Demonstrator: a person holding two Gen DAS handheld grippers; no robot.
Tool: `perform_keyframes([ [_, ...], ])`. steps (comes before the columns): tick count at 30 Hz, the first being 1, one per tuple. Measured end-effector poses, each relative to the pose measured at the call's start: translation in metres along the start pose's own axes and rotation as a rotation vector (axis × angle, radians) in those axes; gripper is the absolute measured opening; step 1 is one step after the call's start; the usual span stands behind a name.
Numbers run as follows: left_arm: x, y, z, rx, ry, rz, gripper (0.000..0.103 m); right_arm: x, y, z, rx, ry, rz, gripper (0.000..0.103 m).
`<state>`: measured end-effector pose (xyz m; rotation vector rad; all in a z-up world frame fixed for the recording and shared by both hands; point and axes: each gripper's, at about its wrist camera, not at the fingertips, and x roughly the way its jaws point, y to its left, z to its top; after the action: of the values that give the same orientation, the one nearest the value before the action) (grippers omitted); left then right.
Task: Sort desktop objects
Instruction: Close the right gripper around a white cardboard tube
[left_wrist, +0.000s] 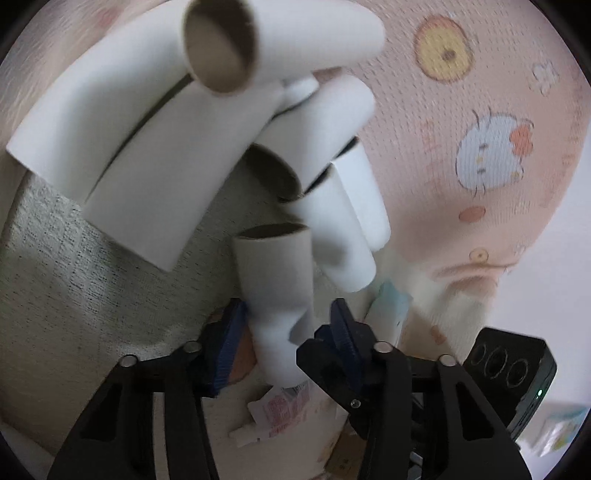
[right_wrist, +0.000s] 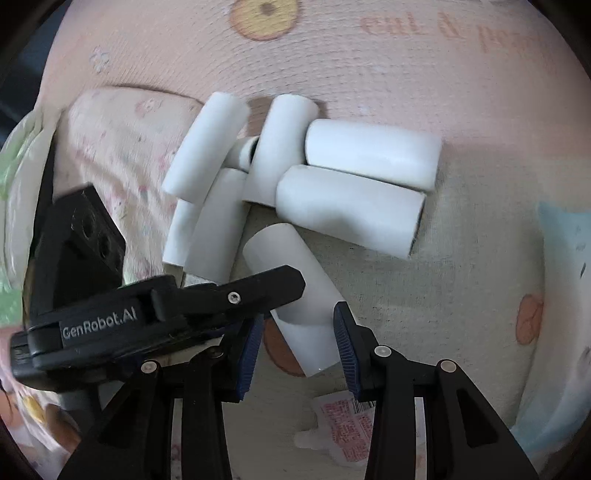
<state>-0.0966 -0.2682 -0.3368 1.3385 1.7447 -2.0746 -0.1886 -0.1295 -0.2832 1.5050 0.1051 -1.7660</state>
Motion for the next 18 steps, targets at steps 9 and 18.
perform_keyframes([
  [9, 0.000, -0.013, -0.006, 0.083, 0.009, 0.008, 0.032, 0.002, -0.007, -0.018, 0.040, 0.013, -0.020, 0.038],
  [18, 0.001, -0.042, -0.040, 0.203, 0.098, -0.054, 0.029, -0.037, -0.027, -0.047, 0.247, -0.048, 0.137, 0.020],
])
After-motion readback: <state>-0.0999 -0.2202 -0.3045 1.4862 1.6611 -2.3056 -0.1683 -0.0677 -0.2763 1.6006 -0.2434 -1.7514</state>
